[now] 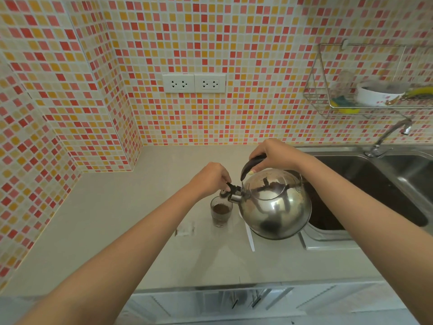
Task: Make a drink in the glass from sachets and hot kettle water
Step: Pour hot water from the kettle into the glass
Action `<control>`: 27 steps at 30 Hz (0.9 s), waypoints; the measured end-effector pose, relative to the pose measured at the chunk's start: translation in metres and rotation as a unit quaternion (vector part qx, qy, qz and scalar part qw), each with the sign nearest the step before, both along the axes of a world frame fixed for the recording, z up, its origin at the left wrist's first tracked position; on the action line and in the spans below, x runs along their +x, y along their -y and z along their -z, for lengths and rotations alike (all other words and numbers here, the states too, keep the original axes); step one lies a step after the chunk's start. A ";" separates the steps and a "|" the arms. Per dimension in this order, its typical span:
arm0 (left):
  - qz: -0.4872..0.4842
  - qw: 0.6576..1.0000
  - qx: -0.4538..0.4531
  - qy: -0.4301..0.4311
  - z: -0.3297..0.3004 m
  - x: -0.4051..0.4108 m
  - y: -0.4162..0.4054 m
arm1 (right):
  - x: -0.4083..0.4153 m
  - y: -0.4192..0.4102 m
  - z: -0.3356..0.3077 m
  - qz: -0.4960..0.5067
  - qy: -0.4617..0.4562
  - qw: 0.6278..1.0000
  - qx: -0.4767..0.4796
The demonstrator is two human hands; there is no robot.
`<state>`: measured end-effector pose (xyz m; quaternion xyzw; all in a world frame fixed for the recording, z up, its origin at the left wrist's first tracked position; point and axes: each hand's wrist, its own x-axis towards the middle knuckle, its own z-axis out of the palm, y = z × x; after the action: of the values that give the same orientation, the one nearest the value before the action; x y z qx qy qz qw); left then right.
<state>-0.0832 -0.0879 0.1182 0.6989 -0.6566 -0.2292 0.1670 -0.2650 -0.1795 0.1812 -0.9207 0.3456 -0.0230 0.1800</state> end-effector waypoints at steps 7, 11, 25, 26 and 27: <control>-0.042 0.996 -0.002 -0.084 0.004 0.009 0.012 | -0.013 0.018 -0.001 0.027 0.062 0.997 0.043; -0.080 0.986 -0.019 -0.147 0.007 0.012 0.028 | -0.019 0.034 -0.002 0.048 0.094 0.994 0.041; -0.201 0.959 -0.034 -0.197 0.020 0.015 0.112 | -0.007 0.121 0.035 0.120 0.134 0.982 0.058; -0.209 0.957 -0.034 -0.197 0.022 0.015 0.117 | -0.005 0.128 0.039 0.121 0.134 0.982 0.062; -0.217 0.956 -0.034 -0.196 0.023 0.015 0.122 | -0.002 0.135 0.042 0.122 0.135 0.981 0.067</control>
<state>-0.0679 -0.2103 0.0952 0.7596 -0.4511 -0.2976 0.3618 -0.2675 -0.3147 0.1396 -0.8457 0.4290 -0.1458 0.2819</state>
